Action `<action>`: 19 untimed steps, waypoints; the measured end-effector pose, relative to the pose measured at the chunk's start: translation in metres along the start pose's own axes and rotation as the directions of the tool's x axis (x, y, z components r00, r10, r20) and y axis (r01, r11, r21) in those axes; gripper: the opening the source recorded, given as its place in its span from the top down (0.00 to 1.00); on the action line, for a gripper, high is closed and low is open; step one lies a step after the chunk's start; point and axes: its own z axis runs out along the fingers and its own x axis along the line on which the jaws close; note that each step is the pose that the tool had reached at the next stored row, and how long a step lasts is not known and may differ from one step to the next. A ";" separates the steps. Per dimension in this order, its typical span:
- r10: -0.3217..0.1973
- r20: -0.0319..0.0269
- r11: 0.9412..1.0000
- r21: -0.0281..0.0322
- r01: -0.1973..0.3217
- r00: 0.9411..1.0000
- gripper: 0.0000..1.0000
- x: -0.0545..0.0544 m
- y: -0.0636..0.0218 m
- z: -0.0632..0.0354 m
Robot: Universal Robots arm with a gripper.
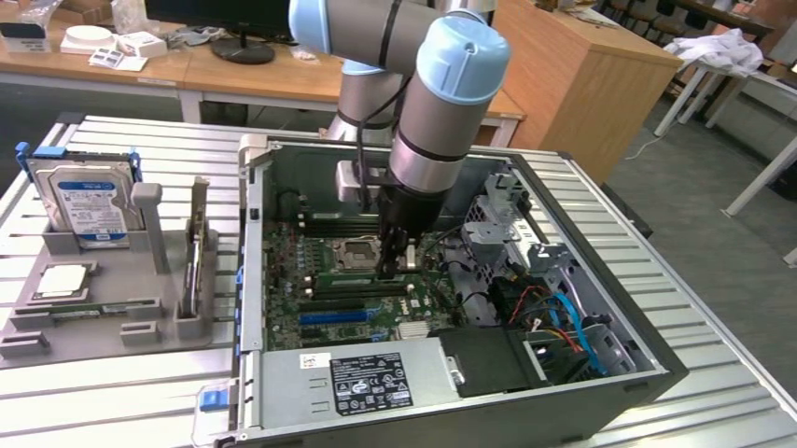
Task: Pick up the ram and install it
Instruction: 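Insert the ram into the slot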
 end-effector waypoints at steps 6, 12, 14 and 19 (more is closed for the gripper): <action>0.000 0.000 1.000 0.000 0.000 1.000 0.88 0.000 -0.0001 0.0016; 0.000 0.000 1.000 0.000 0.000 1.000 0.88 -0.001 -0.0001 0.0034; 0.000 0.000 1.000 0.000 0.000 1.000 0.88 -0.001 0.0000 0.0033; 0.000 0.000 1.000 0.000 0.000 1.000 0.88 -0.004 0.0000 0.0035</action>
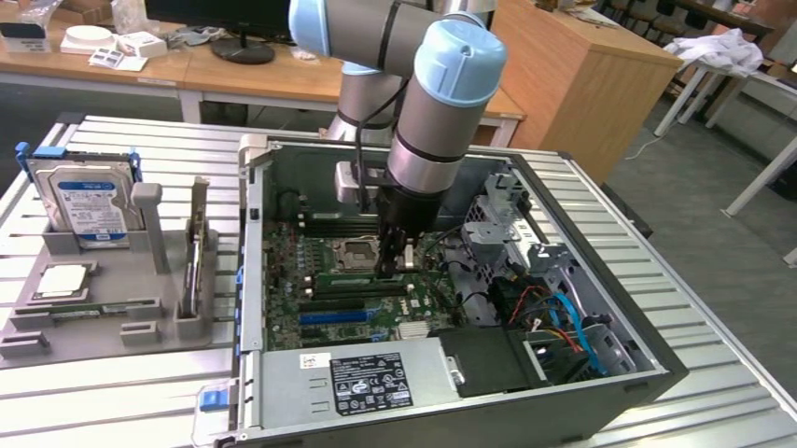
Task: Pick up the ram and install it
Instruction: 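Insert the ram into the slot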
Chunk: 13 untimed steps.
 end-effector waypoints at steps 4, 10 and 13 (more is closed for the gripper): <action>0.000 0.000 1.000 0.000 0.000 1.000 0.88 0.000 0.0000 0.0010; 0.000 0.000 1.000 0.000 0.000 1.000 0.88 0.000 0.0002 0.0042; 0.000 0.000 1.000 0.000 0.000 1.000 0.88 0.000 0.0002 0.0044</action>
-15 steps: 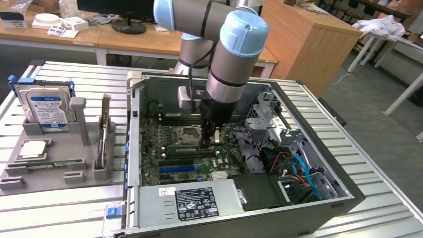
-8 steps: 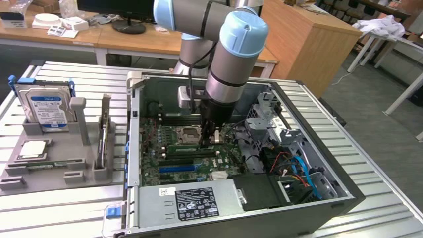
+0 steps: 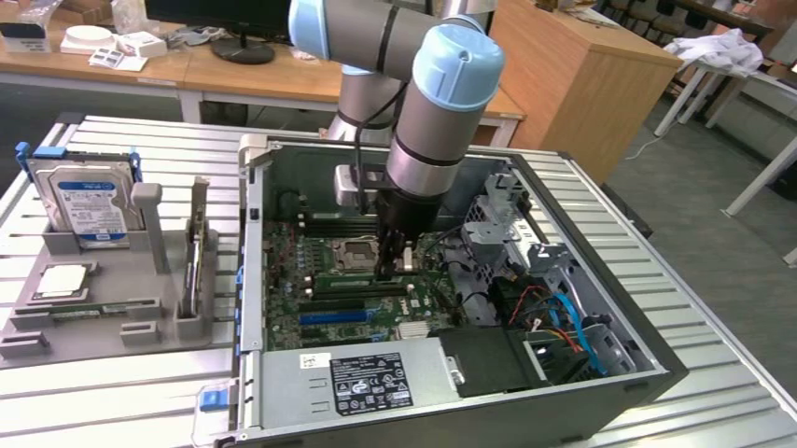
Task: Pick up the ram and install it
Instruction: 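Insert the ram into the slot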
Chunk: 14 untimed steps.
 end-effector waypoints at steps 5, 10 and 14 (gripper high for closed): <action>0.000 0.000 1.000 0.000 0.000 1.000 0.88 0.000 0.0000 0.0013; 0.000 0.001 1.000 0.000 0.000 1.000 0.88 0.000 -0.0001 0.0018; 0.000 0.000 1.000 0.000 0.000 1.000 0.88 0.000 -0.0001 0.0024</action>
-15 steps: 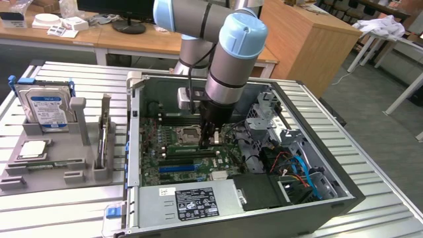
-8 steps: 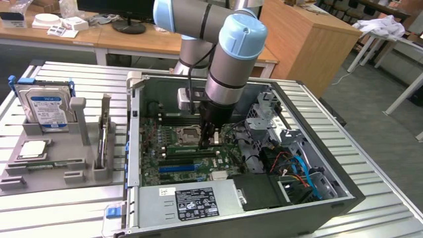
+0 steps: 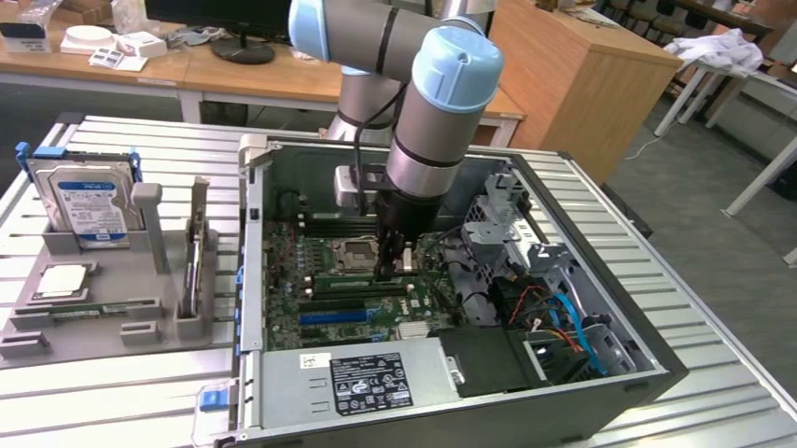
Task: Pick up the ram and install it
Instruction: 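Insert the ram into the slot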
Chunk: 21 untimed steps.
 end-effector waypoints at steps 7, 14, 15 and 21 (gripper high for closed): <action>0.000 0.000 1.000 0.000 0.000 1.000 0.88 0.000 0.0000 0.0008; 0.000 0.000 1.000 0.000 0.000 1.000 0.88 0.000 0.0000 0.0014; 0.000 0.000 1.000 0.000 0.000 1.000 0.88 0.000 0.0000 0.0015; 0.000 0.000 1.000 0.000 0.000 1.000 0.88 -0.001 0.0000 0.0019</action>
